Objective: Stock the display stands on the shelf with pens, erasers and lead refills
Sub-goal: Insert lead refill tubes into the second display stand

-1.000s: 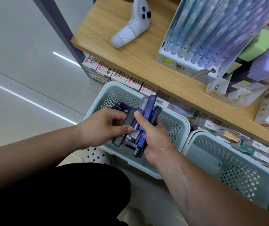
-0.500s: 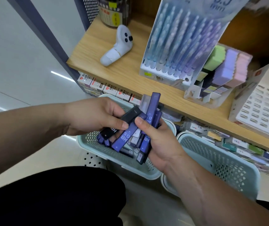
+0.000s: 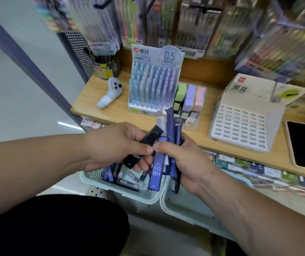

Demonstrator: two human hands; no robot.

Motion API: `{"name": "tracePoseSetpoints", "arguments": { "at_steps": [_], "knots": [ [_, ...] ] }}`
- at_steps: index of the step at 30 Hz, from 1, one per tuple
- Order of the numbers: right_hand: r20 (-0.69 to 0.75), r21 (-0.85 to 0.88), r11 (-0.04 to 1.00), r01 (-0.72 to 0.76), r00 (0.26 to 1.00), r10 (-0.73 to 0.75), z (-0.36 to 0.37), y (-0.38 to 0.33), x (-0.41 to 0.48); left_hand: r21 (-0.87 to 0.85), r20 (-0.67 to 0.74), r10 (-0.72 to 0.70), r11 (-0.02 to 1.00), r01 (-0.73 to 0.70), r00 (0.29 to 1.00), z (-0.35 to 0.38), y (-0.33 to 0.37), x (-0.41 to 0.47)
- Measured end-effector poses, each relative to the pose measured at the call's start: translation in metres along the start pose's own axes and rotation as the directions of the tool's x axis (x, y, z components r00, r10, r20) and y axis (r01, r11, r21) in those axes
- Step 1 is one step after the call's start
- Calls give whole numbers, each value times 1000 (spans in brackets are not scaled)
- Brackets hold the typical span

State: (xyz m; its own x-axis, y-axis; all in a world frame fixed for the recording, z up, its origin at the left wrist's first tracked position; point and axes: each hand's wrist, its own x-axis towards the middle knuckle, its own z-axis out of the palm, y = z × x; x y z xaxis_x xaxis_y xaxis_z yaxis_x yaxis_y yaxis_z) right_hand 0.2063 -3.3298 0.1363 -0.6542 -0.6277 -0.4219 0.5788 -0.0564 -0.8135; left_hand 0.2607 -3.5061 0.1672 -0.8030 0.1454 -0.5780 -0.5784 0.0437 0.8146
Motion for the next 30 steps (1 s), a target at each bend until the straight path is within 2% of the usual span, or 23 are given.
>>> {"name": "tracePoseSetpoints", "arguments": {
  "at_steps": [2, 8, 13, 15, 17, 19, 21, 24, 27, 28, 30],
  "knots": [
    [18, -42, 999, 25, 1000, -24, -18, -20, -16, -53, -24, 21, 998, -22, 999, 27, 14, 0],
    [-166, -118, 993, 29, 985, -48, -79, -65, -50, -232, -90, 6, 972, -27, 996, 94, 36, 0],
    [-197, -111, 994, -21, 980, -2, -115, -82, -49, -255, -167, -19, 967, -25, 986, 118, 42, 25],
    [-196, -134, 991, -6, 980, -20, -124, -91, -42, -177, -207, 12, 983, -49, 978, 118, 45, 45],
    [-221, -179, 984, -1, 974, -39, -135, -99, -34, 21, -269, 53, 999, -49, 962, 115, 45, 69],
    [-262, -188, 982, -12, 964, -38, -149, -106, -28, 261, -295, 98, 965, -18, 951, 115, 42, 98],
    [-312, -175, 984, -27, 950, -30, -163, -112, -24, 410, -250, 101, 912, 11, 963, 124, 36, 128],
    [-343, -122, 992, -15, 939, -28, -177, -120, -19, 444, -183, 100, 896, -8, 978, 146, 33, 166],
    [-371, -96, 995, -8, 928, -28, -191, -124, -15, 237, -227, 40, 971, 16, 973, 162, 41, 194],
    [-383, -95, 995, -14, 924, -24, -195, -124, -15, 227, -237, 19, 973, 37, 971, 163, 43, 203],
    [-399, -96, 995, -28, 917, -13, -203, -123, -15, 349, -224, 23, 935, 58, 974, 163, 38, 215]
  ]
}}
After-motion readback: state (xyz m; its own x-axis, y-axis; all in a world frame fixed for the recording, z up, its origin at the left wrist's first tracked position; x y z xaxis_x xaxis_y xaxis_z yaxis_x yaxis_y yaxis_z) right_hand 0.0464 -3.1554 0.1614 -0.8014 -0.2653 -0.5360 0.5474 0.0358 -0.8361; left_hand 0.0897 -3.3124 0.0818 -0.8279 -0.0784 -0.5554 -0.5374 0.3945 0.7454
